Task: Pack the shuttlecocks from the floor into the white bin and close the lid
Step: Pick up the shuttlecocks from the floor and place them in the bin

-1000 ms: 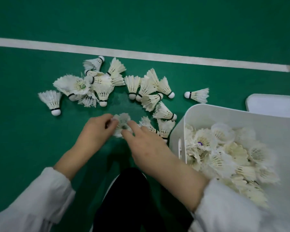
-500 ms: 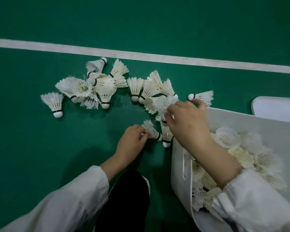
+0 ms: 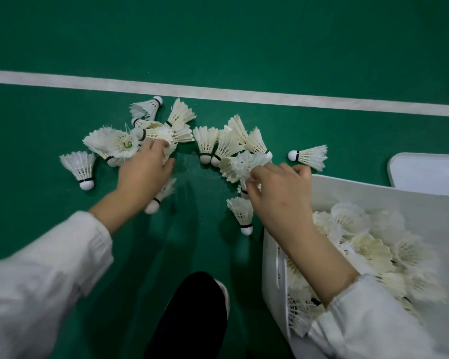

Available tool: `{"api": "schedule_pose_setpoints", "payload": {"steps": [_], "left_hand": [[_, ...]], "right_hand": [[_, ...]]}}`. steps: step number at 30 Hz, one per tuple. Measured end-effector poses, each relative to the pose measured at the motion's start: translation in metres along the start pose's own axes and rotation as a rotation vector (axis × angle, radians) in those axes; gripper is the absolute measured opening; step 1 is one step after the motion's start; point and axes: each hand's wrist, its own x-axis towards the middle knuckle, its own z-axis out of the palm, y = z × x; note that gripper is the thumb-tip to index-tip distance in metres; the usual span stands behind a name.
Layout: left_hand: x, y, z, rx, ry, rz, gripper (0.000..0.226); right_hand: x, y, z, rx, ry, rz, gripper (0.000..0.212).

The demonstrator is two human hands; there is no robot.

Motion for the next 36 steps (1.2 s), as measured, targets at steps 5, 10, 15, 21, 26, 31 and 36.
{"api": "schedule_pose_setpoints", "payload": {"steps": [5, 10, 15, 21, 26, 31, 36], "left_hand": [[0.032, -0.013, 0.005, 0.201, -0.061, -0.071, 0.043], [0.016, -0.013, 0.020, 0.089, 0.043, -0.076, 0.028], [-0.007, -0.011, 0.011, -0.037, -0.054, -0.079, 0.023], [-0.033, 0.031, -0.052, -0.651, -0.098, -0.206, 0.023], [-0.049, 0.102, -0.099, -0.497, 0.182, 0.169, 0.021], [-0.074, 0.172, -0.120, -0.473, 0.119, 0.500, 0.016], [-0.104, 0.213, -0.098, -0.372, -0.075, 0.638, 0.020]], "right_hand": [[0.000, 0.000, 0.001, 0.016, -0.006, 0.004, 0.013], [0.001, 0.001, 0.002, 0.012, 0.010, 0.013, 0.014], [-0.001, 0.001, 0.000, 0.048, -0.022, 0.008, 0.014], [-0.002, 0.006, -0.051, 0.612, -0.226, 0.146, 0.018], [-0.014, 0.041, -0.142, 0.544, -0.192, 0.085, 0.009], [-0.068, 0.119, -0.172, 0.177, -0.224, 0.217, 0.028], [-0.122, 0.165, -0.124, 0.129, -0.517, 0.510, 0.031]]}}
